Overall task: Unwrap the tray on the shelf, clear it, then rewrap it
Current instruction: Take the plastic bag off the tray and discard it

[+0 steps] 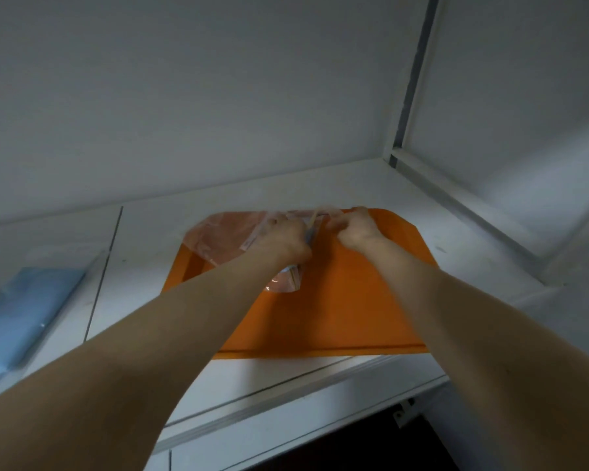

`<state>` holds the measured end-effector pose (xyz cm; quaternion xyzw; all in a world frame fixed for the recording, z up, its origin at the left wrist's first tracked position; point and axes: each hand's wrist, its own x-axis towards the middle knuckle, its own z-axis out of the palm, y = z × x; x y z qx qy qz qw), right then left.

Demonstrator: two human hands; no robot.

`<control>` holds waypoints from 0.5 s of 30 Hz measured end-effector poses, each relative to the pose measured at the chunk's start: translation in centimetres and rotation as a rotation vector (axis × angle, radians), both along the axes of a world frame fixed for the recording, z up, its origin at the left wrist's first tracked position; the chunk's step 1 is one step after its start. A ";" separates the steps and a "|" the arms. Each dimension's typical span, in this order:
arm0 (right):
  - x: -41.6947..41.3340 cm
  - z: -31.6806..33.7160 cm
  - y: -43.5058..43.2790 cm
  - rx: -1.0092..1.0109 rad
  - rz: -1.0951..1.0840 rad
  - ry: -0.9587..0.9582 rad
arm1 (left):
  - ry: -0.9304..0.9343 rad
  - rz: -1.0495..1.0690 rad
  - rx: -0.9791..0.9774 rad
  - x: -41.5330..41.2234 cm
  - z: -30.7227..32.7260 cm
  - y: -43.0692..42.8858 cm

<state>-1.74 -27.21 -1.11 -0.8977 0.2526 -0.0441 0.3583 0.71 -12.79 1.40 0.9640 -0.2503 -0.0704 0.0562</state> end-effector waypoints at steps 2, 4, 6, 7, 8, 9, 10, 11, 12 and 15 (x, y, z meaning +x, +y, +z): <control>0.2 -0.1 0.3 -0.230 0.152 -0.016 | -0.006 -0.003 -0.080 -0.2 0.4 0.0; 0.4 0.1 0.6 -0.439 0.264 -0.077 | -0.027 0.020 -0.136 -0.1 0.8 0.2; 0.5 0.3 1.2 -0.564 0.292 -0.143 | -0.034 0.065 -0.170 0.1 1.3 0.5; 0.5 0.5 1.4 -0.598 0.288 -0.159 | -0.029 0.090 -0.181 0.2 1.5 0.7; 0.8 0.6 1.8 -0.610 0.280 -0.160 | -0.027 0.116 -0.187 0.4 1.7 1.1; 0.9 0.6 1.9 -0.627 0.258 -0.139 | -0.019 0.125 -0.190 0.5 1.9 1.3; 0.9 0.8 2.1 -0.649 0.244 -0.081 | -0.010 0.129 -0.189 0.6 2.1 1.3; 1.0 0.9 2.3 -0.668 0.230 -0.026 | 0.004 0.131 -0.182 0.7 2.2 1.4; 1.3 0.9 2.2 -0.665 0.215 0.015 | 0.014 0.130 -0.175 0.7 2.1 1.5; 2.0 0.8 2.1 -0.718 0.216 0.048 | 0.047 0.134 -0.181 0.7 2.0 1.8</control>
